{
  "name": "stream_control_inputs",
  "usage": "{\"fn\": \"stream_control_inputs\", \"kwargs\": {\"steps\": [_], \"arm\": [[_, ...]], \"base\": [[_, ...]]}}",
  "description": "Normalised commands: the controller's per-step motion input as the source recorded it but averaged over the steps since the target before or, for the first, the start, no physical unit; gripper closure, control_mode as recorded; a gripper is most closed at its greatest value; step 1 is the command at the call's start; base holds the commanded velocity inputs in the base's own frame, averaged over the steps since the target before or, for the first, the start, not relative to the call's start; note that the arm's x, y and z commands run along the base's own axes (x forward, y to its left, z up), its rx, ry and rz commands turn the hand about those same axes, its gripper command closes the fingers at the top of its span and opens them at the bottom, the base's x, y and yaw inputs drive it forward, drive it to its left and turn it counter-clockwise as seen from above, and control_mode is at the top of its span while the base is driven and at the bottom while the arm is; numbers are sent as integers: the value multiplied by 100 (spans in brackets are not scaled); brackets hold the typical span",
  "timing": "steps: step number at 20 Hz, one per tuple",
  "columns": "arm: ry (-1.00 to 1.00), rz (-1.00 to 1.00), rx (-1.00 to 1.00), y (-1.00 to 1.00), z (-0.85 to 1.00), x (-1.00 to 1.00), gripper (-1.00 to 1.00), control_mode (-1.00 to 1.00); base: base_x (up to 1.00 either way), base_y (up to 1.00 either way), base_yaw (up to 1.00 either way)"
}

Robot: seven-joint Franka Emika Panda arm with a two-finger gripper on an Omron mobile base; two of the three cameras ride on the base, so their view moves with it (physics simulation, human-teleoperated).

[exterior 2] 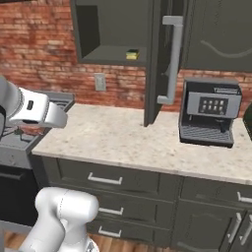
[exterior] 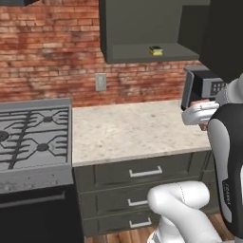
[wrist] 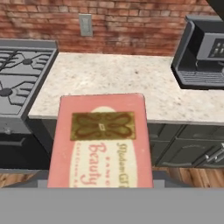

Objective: Pick up the sponge and bar soap from the sink, and place them back in the cabinet, and close the cabinet door.

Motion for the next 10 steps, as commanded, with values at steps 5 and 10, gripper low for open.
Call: {"fn": "stream_control_inputs", "kwargs": {"steps": [5,10], "arm": [[0,0,0,0,0,0,100,100],[0,0,0,0,0,0,100,100]], "base": [[20,10,-20],[37,0,-14]]}}
